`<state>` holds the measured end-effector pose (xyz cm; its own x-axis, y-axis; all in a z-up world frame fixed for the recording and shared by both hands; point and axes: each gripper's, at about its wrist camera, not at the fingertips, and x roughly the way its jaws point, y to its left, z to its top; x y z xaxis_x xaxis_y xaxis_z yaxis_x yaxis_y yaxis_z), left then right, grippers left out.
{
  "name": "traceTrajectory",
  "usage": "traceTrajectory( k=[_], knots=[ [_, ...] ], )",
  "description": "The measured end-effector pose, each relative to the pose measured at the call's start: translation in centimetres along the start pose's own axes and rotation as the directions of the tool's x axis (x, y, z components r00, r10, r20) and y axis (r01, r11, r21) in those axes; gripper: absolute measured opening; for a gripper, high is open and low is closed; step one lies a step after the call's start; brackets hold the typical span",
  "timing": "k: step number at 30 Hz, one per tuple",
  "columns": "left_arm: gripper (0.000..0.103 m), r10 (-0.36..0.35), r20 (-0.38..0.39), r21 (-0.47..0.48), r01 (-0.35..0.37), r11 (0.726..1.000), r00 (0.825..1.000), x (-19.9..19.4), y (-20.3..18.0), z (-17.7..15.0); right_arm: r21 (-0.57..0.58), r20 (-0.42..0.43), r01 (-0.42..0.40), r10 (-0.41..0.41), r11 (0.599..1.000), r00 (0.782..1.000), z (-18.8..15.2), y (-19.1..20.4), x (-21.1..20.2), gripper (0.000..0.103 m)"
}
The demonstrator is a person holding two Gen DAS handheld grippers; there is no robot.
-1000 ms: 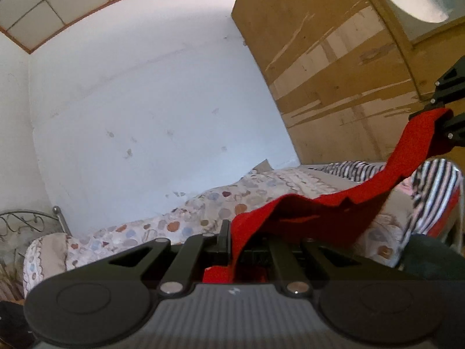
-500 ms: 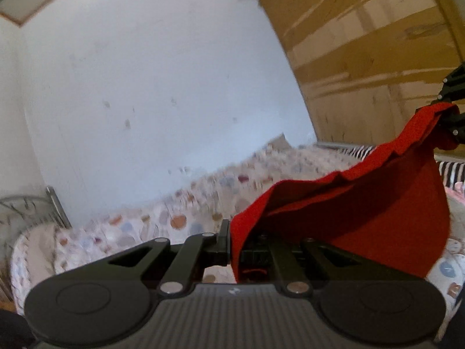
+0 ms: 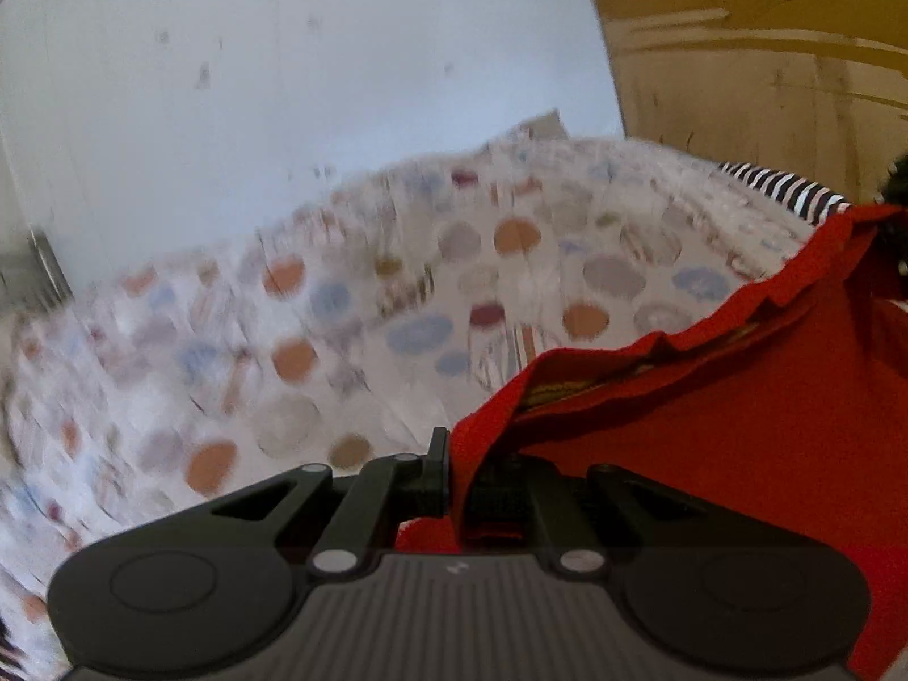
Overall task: Fold small clothes
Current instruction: 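Lower the folded sweater onto the duvet and open both grippers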
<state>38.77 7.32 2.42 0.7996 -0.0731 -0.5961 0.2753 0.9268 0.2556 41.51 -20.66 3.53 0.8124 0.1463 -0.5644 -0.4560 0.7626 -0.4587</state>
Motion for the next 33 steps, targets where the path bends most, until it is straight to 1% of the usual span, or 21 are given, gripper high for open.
traceTrajectory(
  k=[2,4,10,12,13,15,16,17,18,19,20,21,22,23,27,30,33],
  knots=[
    [0.006,-0.013,-0.033,-0.020,0.012,1.000,0.999,2.1,0.4,-0.3,0.012,-0.024,-0.015,0.015,1.000,1.000,-0.4,0.2,1.9,0.007],
    [0.006,-0.015,-0.055,-0.017,0.014,1.000,0.998,3.5,0.2,-0.7,0.026,-0.038,-0.026,0.027,0.999,0.999,-1.0,0.3,3.3,0.007],
    [0.008,-0.037,-0.109,-0.020,0.035,0.999,0.993,6.4,0.3,-1.6,0.083,-0.070,-0.050,0.056,0.995,0.996,-2.2,0.1,6.3,0.009],
    [0.010,-0.040,-0.116,-0.024,0.037,0.999,0.992,7.0,0.4,-1.9,0.105,-0.081,-0.057,0.065,0.993,0.995,-2.6,0.1,7.3,0.012],
    [0.013,-0.039,-0.117,-0.027,0.036,0.999,0.992,7.1,0.5,-2.0,0.112,-0.086,-0.059,0.069,0.992,0.994,-2.8,0.0,8.0,0.013],
    [0.018,-0.047,-0.121,-0.036,0.043,0.998,0.992,7.4,0.9,-2.1,0.134,-0.094,-0.060,0.073,0.989,0.993,-3.3,0.0,8.7,0.020],
    [0.023,-0.049,-0.121,-0.041,0.044,0.998,0.991,7.5,1.1,-2.1,0.147,-0.096,-0.059,0.074,0.987,0.993,-3.5,0.0,8.9,0.022],
    [0.028,-0.054,-0.121,-0.045,0.049,0.998,0.991,7.5,1.5,-2.0,0.167,-0.095,-0.055,0.071,0.984,0.993,-3.7,-0.2,9.2,0.028],
    [0.029,-0.062,-0.121,-0.046,0.057,0.997,0.991,7.6,1.8,-2.0,0.184,-0.093,-0.049,0.067,0.982,0.993,-3.9,-0.3,9.3,0.035],
    [0.034,-0.069,-0.119,-0.046,0.064,0.997,0.991,7.5,2.1,-2.0,0.206,-0.093,-0.040,0.060,0.978,0.994,-4.0,-0.6,9.4,0.040],
    [0.043,-0.074,-0.116,-0.047,0.069,0.997,0.991,7.4,2.5,-2.0,0.225,-0.092,-0.031,0.053,0.974,0.994,-4.2,-0.8,9.5,0.049],
    [0.046,-0.074,-0.114,-0.046,0.069,0.997,0.991,7.3,2.9,-2.0,0.243,-0.090,-0.028,0.051,0.970,0.995,-4.4,-1.1,9.5,0.054],
    [0.053,-0.076,-0.112,-0.047,0.072,0.996,0.991,7.2,3.2,-1.9,0.262,-0.090,-0.029,0.054,0.965,0.994,-4.6,-1.3,9.5,0.056],
    [0.057,-0.088,-0.110,-0.051,0.083,0.995,0.990,7.0,3.7,-1.8,0.286,-0.089,-0.029,0.057,0.958,0.994,-4.8,-1.6,9.6,0.060],
    [0.065,-0.136,-0.114,-0.085,0.127,0.988,0.984,6.5,5.6,-1.1,0.355,-0.092,-0.035,0.072,0.934,0.993,-5.5,-2.5,10.0,0.073],
    [0.072,-0.154,-0.121,-0.087,0.144,0.986,0.981,6.0,6.7,-0.2,0.397,-0.096,-0.043,0.088,0.917,0.991,-5.7,-3.3,10.2,0.080],
    [0.078,-0.173,-0.139,-0.088,0.161,0.983,0.975,5.7,7.6,0.6,0.395,-0.104,-0.036,0.084,0.918,0.991,-5.5,-3.9,10.2,0.086]
  ],
)
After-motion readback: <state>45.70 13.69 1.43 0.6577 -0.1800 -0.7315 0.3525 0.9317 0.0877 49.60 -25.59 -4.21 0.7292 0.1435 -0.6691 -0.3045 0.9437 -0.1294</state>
